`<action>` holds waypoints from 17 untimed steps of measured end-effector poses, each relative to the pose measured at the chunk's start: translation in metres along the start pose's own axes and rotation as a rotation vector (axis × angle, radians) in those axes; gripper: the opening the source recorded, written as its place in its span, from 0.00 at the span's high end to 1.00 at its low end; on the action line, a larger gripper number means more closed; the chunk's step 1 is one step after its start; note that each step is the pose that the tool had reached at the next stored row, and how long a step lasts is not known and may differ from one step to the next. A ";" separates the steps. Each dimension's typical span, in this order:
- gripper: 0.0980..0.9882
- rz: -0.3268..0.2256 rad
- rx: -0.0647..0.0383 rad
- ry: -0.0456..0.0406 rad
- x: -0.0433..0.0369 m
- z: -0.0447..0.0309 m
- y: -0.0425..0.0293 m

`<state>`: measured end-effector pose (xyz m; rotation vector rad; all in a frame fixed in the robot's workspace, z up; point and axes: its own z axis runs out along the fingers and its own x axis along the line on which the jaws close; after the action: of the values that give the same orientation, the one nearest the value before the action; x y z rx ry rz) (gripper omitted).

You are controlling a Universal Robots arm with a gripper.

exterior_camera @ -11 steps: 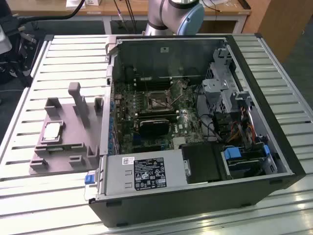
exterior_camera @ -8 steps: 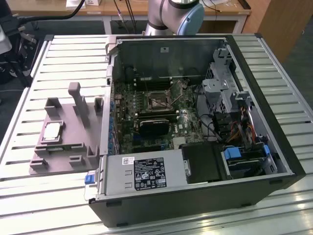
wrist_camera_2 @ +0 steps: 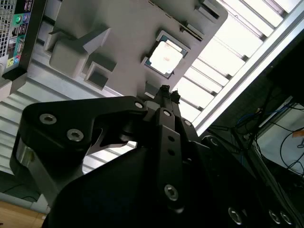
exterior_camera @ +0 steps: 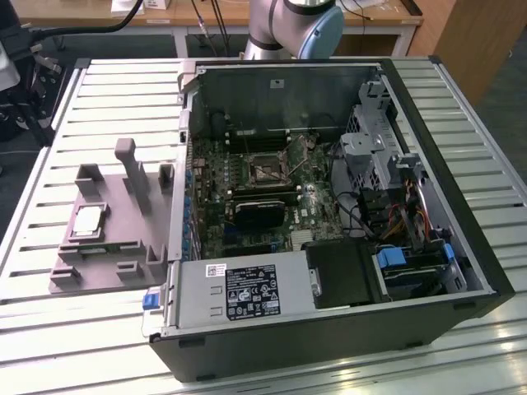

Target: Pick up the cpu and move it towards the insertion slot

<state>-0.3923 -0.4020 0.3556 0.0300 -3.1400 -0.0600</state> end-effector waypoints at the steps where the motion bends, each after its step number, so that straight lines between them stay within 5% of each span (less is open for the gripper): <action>1: 1.00 0.000 0.000 0.0001 0.0000 0.0000 0.0000; 17: 1.00 0.000 0.000 -0.0008 0.0013 0.0265 -0.0010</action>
<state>-0.3936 -0.4021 0.3291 0.0301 -3.1408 -0.0601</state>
